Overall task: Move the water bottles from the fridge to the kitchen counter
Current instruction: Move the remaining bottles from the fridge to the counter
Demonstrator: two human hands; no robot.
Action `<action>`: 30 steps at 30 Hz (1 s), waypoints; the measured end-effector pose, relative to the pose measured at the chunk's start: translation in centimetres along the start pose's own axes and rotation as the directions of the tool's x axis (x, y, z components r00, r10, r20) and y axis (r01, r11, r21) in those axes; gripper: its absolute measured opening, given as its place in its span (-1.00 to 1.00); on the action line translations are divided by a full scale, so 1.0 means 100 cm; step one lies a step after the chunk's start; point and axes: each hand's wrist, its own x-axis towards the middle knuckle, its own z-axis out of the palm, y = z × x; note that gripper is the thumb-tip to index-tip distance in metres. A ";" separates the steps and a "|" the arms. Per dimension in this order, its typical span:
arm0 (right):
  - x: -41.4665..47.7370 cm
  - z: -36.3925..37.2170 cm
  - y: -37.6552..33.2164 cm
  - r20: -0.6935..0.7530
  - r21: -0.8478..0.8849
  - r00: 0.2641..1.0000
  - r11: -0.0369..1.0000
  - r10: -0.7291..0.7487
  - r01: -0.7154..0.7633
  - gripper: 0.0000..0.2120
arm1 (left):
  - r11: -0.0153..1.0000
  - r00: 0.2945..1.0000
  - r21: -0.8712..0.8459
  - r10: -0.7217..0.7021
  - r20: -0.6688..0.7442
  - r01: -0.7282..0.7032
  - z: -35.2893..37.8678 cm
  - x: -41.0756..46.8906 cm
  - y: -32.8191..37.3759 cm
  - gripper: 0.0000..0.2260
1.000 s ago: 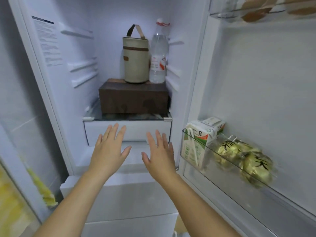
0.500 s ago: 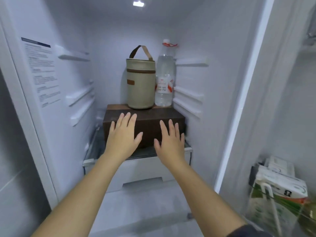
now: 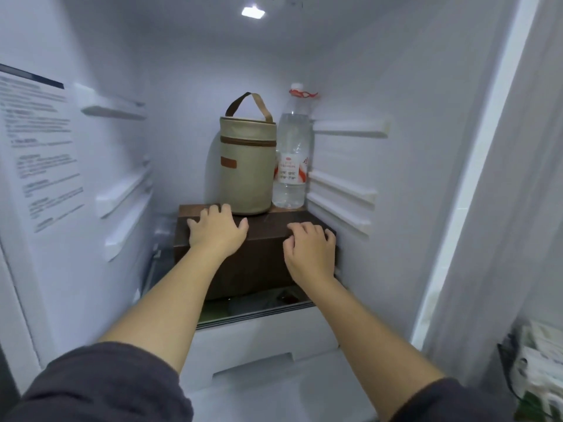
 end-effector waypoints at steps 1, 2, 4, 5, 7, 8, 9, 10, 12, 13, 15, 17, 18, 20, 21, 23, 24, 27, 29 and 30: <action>0.010 -0.002 0.000 -0.027 0.021 1.000 1.000 0.014 -0.013 -0.63 | 1.000 1.000 0.007 -0.007 0.027 0.007 0.001 0.002 -0.001 -0.45; 0.022 -0.004 -0.001 -0.043 0.051 0.999 0.998 0.030 -0.027 -0.64 | 1.000 0.999 0.015 -0.015 0.050 0.014 0.002 0.004 -0.002 -0.43; 0.051 -0.005 -0.002 -0.040 0.132 0.996 0.988 0.080 -0.074 -0.62 | 1.000 0.997 0.023 -0.023 0.073 0.021 0.003 0.005 -0.002 -0.41; 0.067 -0.005 -0.002 -0.027 0.186 0.993 0.977 0.115 -0.108 -0.59 | 0.999 0.997 0.026 -0.021 0.078 0.019 0.003 0.005 -0.002 -0.40; 0.102 -0.005 -0.002 0.011 0.301 0.981 0.935 0.195 -0.189 -0.48 | 1.000 0.996 0.028 -0.016 0.090 0.013 0.002 0.005 -0.002 -0.40; 0.119 -0.007 -0.003 0.021 0.348 0.974 0.912 0.225 -0.218 -0.44 | 0.999 0.996 0.031 -0.015 0.093 0.012 0.002 0.005 -0.002 -0.39; 0.135 -0.009 -0.005 0.019 0.381 0.970 0.895 0.244 -0.233 -0.41 | 0.999 0.996 0.039 -0.013 0.088 0.009 0.002 0.005 -0.002 -0.39; 0.151 -0.014 -0.007 0.010 0.397 0.967 0.886 0.256 -0.239 -0.40 | 0.999 0.997 0.049 -0.009 0.077 0.005 0.003 0.005 -0.002 -0.39; 0.183 -0.025 -0.011 -0.026 0.425 0.958 0.870 0.286 -0.248 -0.41 | 0.999 0.999 0.054 -0.002 0.045 0.000 0.005 0.005 -0.002 -0.39; 0.199 -0.031 -0.013 -0.046 0.454 0.952 0.856 0.301 -0.248 -0.41 | 0.999 1.000 0.047 -0.002 0.031 0.001 0.006 0.006 -0.002 -0.39; 0.225 -0.040 -0.018 -0.075 0.511 0.944 0.825 0.321 -0.240 -0.39 | 1.000 1.000 0.030 -0.007 0.018 0.006 0.008 0.007 -0.002 -0.39; 0.245 -0.044 -0.021 -0.061 0.493 0.946 0.833 0.320 -0.250 -0.37 | 1.000 1.000 0.026 -0.014 0.019 0.013 0.008 0.007 -0.001 -0.39; 0.253 -0.045 -0.022 -0.041 0.482 0.947 0.837 0.318 -0.260 -0.37 | 1.000 1.000 0.025 -0.017 0.020 0.017 0.008 0.008 -0.001 -0.39; 0.266 -0.043 -0.026 -0.006 0.467 0.950 0.841 0.313 -0.275 -0.35 | 0.999 1.000 0.026 -0.021 0.017 0.021 0.009 0.009 -0.001 -0.40; 0.270 -0.041 -0.028 0.010 0.456 0.949 0.843 0.316 -0.286 -0.31 | 0.999 1.000 0.029 -0.021 0.016 0.021 0.009 0.009 -0.001 -0.40; 0.275 -0.037 -0.030 0.021 0.453 0.945 0.839 0.326 -0.300 -0.22 | 0.999 1.000 0.033 -0.016 0.012 0.015 0.011 0.010 -0.003 -0.39; 0.277 -0.035 -0.029 0.026 0.455 0.944 0.837 0.330 -0.305 -0.18 | 0.999 1.000 0.034 -0.013 0.007 0.013 0.012 0.010 -0.003 -0.39; 0.279 -0.036 -0.024 0.016 0.459 0.946 0.838 0.324 -0.295 -0.17 | 1.000 1.000 0.025 -0.012 -0.001 0.012 0.012 0.009 -0.003 -0.39; 0.278 -0.039 -0.023 -0.011 0.436 0.945 0.852 0.328 -0.291 -0.19 | 1.000 1.000 0.020 -0.014 -0.002 0.014 0.012 0.009 -0.003 -0.40; 0.275 -0.041 -0.023 -0.030 0.415 0.943 0.862 0.331 -0.289 -0.20 | 1.000 1.000 0.020 -0.014 -0.002 0.014 0.012 0.009 -0.003 -0.40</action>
